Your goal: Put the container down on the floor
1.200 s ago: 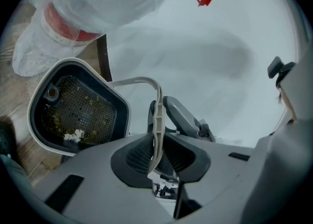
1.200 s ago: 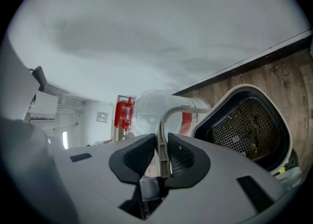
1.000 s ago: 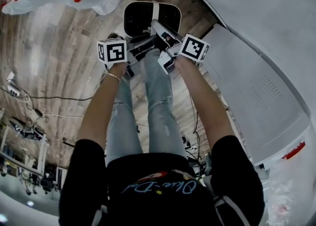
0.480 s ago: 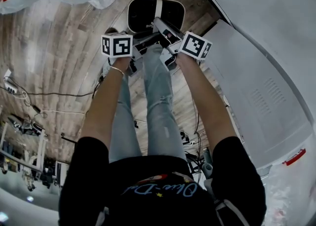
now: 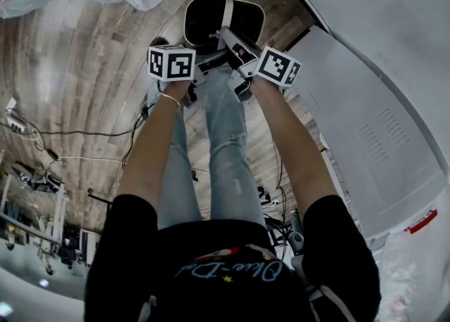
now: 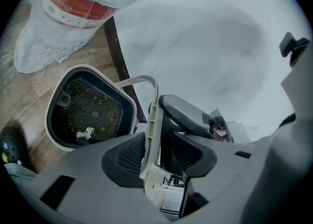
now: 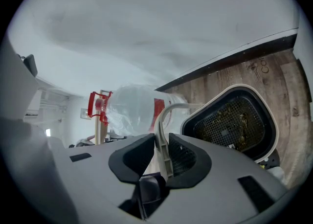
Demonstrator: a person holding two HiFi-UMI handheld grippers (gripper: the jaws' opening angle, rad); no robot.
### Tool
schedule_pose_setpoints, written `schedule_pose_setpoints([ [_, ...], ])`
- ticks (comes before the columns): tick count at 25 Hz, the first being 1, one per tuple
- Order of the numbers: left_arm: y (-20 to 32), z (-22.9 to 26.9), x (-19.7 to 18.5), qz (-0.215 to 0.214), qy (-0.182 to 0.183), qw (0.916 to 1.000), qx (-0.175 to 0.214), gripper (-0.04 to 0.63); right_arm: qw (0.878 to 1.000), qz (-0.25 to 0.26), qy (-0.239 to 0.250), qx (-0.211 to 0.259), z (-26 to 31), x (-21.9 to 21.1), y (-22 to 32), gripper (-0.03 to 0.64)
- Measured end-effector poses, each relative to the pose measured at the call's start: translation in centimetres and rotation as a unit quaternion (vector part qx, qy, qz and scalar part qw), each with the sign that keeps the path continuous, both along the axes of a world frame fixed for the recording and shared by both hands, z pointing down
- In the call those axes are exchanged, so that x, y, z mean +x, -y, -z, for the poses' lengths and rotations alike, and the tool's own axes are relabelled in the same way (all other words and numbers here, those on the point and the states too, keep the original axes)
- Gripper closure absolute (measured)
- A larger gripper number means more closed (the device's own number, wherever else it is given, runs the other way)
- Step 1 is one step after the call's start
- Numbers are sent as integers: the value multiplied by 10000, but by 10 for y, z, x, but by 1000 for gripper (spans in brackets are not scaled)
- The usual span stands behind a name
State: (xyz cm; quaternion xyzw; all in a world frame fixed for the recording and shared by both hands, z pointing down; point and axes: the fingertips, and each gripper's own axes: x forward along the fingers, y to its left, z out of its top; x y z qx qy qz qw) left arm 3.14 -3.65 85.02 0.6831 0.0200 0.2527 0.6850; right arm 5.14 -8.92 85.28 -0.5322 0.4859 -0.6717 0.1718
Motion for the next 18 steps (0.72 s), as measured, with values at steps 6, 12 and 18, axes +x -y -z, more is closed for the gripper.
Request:
schedule_pose_setpoints([
  [6, 11, -1, -12, 104, 114, 9998, 85, 417, 9999, 58, -141, -28, -1, -7, 4, 552],
  [12, 18, -10, -34, -2, 404, 9987, 318, 413, 9999, 43, -118, -64, 0, -16, 10, 525],
  [18, 18, -15, -52, -98, 563, 9977, 365, 407, 9997, 110, -208, -97, 2, -21, 13, 495],
])
